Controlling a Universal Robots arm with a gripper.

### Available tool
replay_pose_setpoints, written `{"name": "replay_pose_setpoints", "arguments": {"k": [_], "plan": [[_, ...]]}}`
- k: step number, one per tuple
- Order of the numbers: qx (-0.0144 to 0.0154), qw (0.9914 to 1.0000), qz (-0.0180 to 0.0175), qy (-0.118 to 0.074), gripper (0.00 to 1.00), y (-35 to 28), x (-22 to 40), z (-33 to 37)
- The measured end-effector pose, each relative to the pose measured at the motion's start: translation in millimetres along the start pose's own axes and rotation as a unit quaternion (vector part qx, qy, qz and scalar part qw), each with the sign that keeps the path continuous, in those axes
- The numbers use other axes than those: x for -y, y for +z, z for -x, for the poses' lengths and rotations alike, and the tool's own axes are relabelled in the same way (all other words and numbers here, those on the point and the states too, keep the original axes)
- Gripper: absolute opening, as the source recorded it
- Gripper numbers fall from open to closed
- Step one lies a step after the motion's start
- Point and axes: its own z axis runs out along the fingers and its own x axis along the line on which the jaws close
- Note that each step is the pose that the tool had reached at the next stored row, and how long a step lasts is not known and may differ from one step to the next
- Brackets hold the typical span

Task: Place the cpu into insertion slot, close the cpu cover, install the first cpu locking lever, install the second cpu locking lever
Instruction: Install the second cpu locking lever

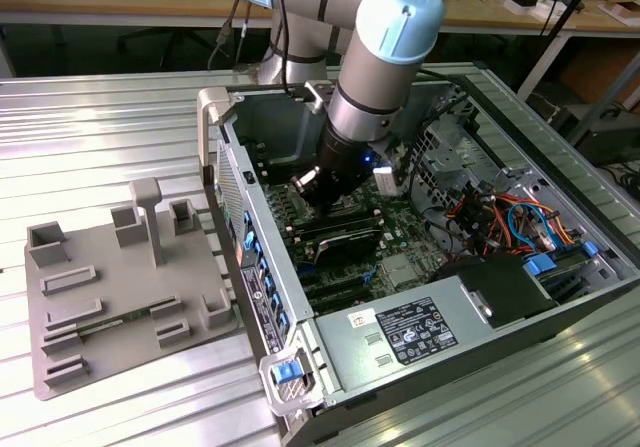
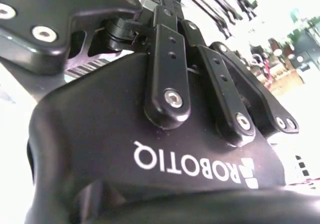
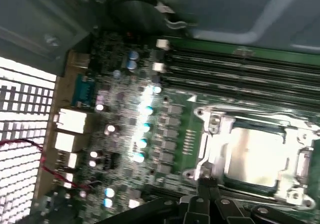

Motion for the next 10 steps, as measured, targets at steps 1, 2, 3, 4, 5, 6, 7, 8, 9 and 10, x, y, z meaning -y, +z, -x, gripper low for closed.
{"name": "replay_pose_setpoints", "arguments": {"k": [1,2,3,4,5,6,7,8,9,10], "plan": [[-0.0025,1.00000,0.0006,0.000,0.11,-0.2,1.1,7.3],[-0.0057,0.99998,0.0018,0.000,0.11,-0.3,2.0,15.4],[-0.0068,0.99997,0.0021,0.000,0.11,-0.4,2.4,20.3],[-0.0071,0.99997,0.0021,0.000,0.11,-0.5,2.4,22.9],[-0.0071,0.99997,0.0021,0.000,0.11,-2.3,1.4,24.6],[-0.0071,0.99997,0.0022,0.000,0.11,-6.2,0.6,24.7],[-0.0071,0.99997,0.0022,0.000,0.11,-9.2,0.2,24.7],[-0.0071,0.99997,0.0021,0.000,0.11,-13.7,-0.5,24.7],[-0.0071,0.99997,0.0022,0.000,0.11,-17.6,-1.1,24.7],[-0.0071,0.99997,0.0022,0.000,0.11,-19.9,-1.6,24.7]]}}
